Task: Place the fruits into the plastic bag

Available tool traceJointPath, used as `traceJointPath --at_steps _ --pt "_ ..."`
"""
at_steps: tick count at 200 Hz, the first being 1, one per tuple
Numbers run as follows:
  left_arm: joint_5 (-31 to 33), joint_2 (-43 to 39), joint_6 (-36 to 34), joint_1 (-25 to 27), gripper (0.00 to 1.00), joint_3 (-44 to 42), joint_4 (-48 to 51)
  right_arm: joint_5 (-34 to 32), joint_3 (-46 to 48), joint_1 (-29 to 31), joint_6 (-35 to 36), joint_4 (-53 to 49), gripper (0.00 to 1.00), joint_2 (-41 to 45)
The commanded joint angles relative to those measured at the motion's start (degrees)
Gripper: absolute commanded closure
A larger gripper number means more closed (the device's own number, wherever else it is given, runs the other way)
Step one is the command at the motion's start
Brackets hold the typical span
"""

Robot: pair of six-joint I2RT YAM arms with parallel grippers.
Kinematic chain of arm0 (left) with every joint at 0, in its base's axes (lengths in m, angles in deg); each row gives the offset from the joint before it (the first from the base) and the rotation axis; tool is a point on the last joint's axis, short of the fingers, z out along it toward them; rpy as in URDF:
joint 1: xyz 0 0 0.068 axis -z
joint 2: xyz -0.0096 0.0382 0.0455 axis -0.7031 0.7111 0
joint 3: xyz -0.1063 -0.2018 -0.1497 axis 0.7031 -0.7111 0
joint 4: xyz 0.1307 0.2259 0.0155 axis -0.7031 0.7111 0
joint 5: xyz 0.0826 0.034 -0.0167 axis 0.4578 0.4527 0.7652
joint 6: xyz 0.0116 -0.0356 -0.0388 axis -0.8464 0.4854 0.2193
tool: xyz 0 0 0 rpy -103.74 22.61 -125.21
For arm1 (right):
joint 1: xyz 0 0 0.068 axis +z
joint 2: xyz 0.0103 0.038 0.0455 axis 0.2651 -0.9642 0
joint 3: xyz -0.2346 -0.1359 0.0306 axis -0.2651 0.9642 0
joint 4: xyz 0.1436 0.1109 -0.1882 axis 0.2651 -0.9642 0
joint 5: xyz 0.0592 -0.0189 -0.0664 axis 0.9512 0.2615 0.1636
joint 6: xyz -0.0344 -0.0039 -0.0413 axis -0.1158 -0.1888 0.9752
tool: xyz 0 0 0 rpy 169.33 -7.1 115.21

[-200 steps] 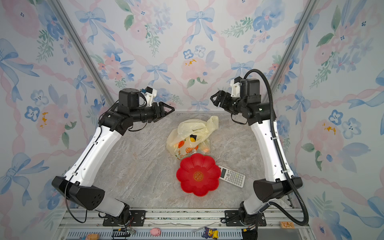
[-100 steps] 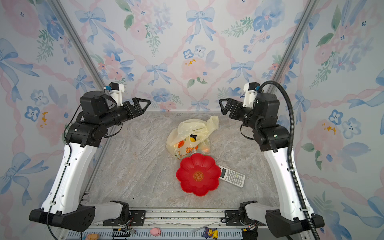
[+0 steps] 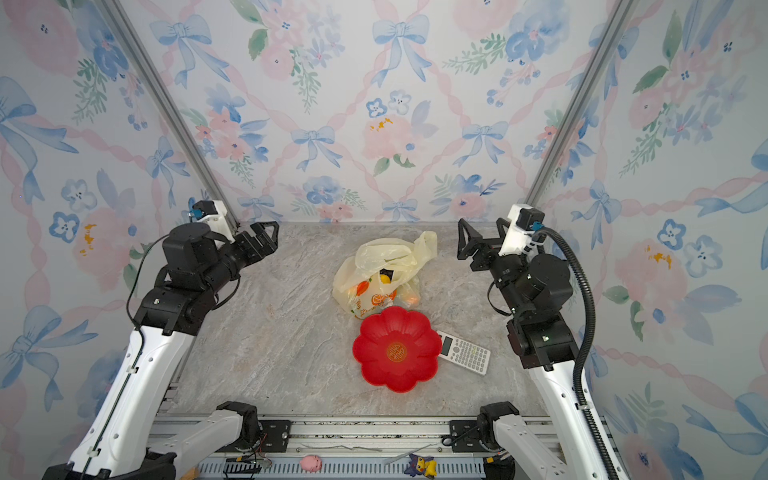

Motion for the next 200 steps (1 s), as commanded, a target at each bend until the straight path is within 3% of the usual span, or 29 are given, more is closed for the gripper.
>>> traceJointPath --at_steps 1,37,97,143,200 --pt "6.80 -6.23 -5.41 -0.31 0.02 -9.95 -13.79 -2.52 3.32 -0.63 5.46 2.25 0.04 0.88" --pt "10.31 -16.33 -10.94 -0.31 0.02 -26.44 -26.84 -4.34 10.10 -3.16 5.78 0.86 0.04 2.88" --pt "15.38 -27.54 -15.01 -0.33 0.02 -46.16 -35.60 -4.60 26.13 -8.77 6.41 5.79 0.04 5.38" --pt "20.05 -30.30 -17.48 -0.42 0.02 -53.36 -39.07 -3.95 39.16 -9.51 12.66 21.31 0.04 1.86" --pt "21.51 -28.92 -20.51 -0.75 0.02 -58.85 -45.12 -2.49 46.44 -11.58 11.43 43.37 0.04 -14.42"
